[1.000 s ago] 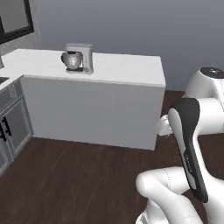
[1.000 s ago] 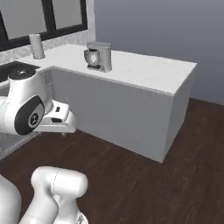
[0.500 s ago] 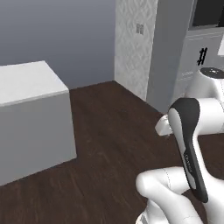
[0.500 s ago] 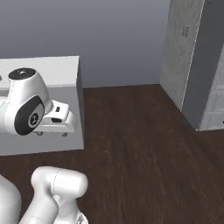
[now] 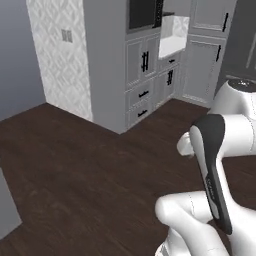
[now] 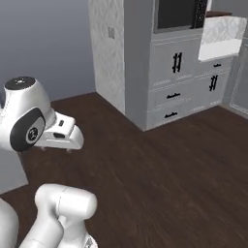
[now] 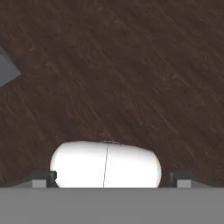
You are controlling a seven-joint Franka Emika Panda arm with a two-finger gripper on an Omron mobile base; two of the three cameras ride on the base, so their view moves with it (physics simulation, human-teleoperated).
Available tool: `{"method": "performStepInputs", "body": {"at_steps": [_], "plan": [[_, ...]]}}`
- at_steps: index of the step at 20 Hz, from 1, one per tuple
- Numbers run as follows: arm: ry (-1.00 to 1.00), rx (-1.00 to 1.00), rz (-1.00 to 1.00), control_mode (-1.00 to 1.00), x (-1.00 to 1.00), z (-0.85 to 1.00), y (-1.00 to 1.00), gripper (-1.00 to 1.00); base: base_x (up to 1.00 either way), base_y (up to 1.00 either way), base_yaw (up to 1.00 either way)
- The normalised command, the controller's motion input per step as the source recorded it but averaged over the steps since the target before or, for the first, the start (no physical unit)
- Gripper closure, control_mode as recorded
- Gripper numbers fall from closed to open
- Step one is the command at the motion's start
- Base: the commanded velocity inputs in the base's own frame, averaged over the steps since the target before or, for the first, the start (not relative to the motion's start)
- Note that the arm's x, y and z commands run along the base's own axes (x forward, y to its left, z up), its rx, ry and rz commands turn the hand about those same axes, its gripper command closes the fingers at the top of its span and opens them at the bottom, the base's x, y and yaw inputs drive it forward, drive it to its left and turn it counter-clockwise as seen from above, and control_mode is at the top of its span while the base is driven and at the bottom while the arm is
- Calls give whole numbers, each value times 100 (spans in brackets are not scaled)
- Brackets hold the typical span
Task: Navigate to the fridge.
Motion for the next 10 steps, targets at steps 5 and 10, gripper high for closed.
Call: {"method": "performStepInputs", "body": {"at_steps": [5, 10], "plan": [[0, 0, 0, 100, 0, 0, 0, -100, 59, -52, -53], [0, 0, 0, 100, 0, 0, 0, -100, 0, -3, -89]]}}
